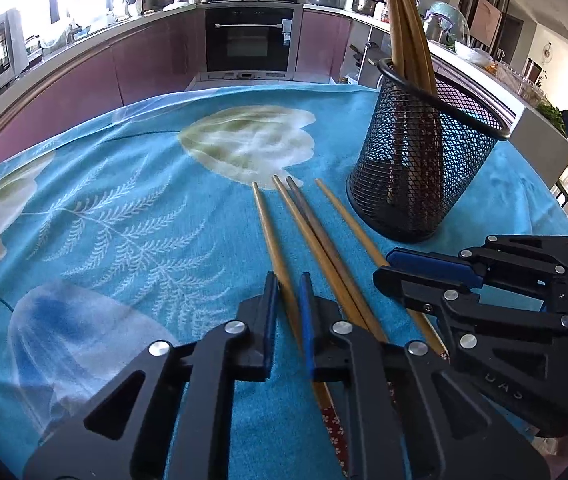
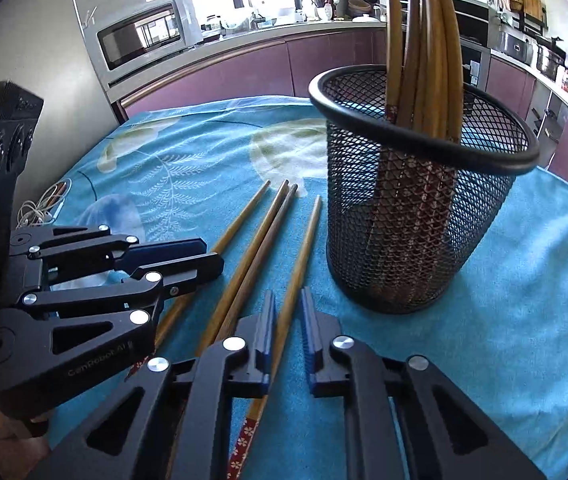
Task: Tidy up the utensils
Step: 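Close the right gripper on another wooden chopstick, then lift the chopstick upright with the right gripper over the mesh cup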
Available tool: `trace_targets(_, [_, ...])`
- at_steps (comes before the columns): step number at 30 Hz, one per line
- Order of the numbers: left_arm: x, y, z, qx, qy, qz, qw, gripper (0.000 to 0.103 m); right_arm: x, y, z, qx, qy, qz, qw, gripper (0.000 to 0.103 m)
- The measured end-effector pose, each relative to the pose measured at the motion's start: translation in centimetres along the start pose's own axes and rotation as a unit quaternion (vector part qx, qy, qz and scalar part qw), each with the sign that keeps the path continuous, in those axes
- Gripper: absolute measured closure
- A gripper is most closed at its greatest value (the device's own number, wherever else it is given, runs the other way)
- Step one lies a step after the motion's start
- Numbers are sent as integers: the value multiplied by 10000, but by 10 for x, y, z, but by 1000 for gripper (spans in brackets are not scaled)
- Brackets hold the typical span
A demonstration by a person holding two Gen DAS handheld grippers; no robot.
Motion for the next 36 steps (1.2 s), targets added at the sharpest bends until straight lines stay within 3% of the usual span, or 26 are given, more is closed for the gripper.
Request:
trace_targets(9, [0, -6, -4, -50, 80, -324, 9994, 95, -2, 6, -5, 81, 60, 194, 9998, 97])
trace_targets(24, [-1, -3, -37, -298, 327, -354, 9984, 95, -1, 2, -34, 414, 331, 194, 9984, 97])
trace_targets(36, [8, -1, -77, -730, 647, -480, 9941, 95, 3, 5, -76, 714, 754, 269, 9942, 97])
Point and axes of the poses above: each gripper's, at about its wrist camera, not at the fingertips, and z roughly the way its jaws point, y to its right, x to its top, the point moved 5 cm from there along z, roughly the way its jaws point, and after that the axes turned 7 degrees about y, right-handed, at the moved point
